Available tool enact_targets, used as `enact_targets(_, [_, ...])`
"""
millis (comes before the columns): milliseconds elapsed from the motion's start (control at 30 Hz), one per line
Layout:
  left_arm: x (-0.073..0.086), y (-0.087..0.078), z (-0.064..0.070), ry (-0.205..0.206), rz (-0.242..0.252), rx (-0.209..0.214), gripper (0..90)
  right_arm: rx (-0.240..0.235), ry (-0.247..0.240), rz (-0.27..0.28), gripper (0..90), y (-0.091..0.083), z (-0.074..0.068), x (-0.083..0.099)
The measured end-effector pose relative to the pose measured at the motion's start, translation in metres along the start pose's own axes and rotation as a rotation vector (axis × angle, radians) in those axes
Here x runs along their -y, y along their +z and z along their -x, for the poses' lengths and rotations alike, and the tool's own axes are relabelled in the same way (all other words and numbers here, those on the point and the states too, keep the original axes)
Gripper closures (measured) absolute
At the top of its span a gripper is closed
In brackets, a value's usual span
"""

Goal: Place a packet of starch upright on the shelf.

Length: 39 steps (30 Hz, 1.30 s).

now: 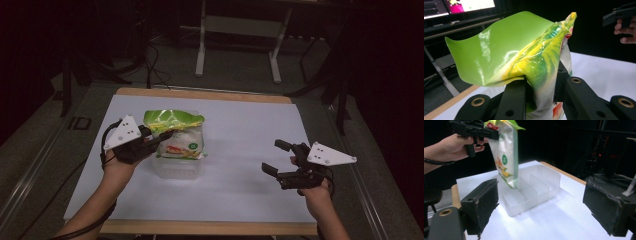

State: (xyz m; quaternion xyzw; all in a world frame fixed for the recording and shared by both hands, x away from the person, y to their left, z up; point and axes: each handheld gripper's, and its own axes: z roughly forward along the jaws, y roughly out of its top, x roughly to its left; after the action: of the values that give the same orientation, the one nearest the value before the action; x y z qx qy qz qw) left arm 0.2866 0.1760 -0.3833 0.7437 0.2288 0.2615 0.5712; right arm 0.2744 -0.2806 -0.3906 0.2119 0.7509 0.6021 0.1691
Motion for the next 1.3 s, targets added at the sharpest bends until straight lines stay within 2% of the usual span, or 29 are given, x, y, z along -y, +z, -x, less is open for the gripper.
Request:
enact_targets(133, [0.012,0.003,-0.001,-0.004,-0.023,-0.009,78.0,-0.003,0.034,-0.013,13.1,0.0,0.003,0.012])
enact_targets(200, [0.019,0.005,-0.004,-0.028,-0.017,0.0,78.0,-0.011,0.049,-0.019,13.1,0.0,0.005,0.018])
enact_targets(333, [0.027,0.01,-0.004,-0.016,-0.037,-0.005,78.0,-0.023,0.076,-0.026,13.2,0.0,0.006,0.029])
enact_targets(567, [0.041,0.02,0.001,0.011,-0.091,0.0,78.0,-0.029,0.075,-0.041,13.3,0.0,0.005,0.033])
enact_targets(700, [0.047,0.019,0.0,-0.002,-0.089,-0.005,78.0,-0.037,0.071,-0.046,13.3,0.001,0.005,0.033])
enact_targets(867, [0.053,0.017,0.0,0.005,-0.096,-0.009,78.1,-0.043,0.073,-0.053,13.4,0.003,0.004,0.035])
enact_targets(1100, [0.065,0.018,-0.001,-0.018,-0.103,-0.006,78.1,-0.047,0.074,-0.054,13.4,0.004,0.004,0.036])
enact_targets(1300, [0.078,0.03,0.007,0.01,-0.144,0.003,78.0,-0.054,0.077,-0.06,13.4,0.006,0.004,0.037])
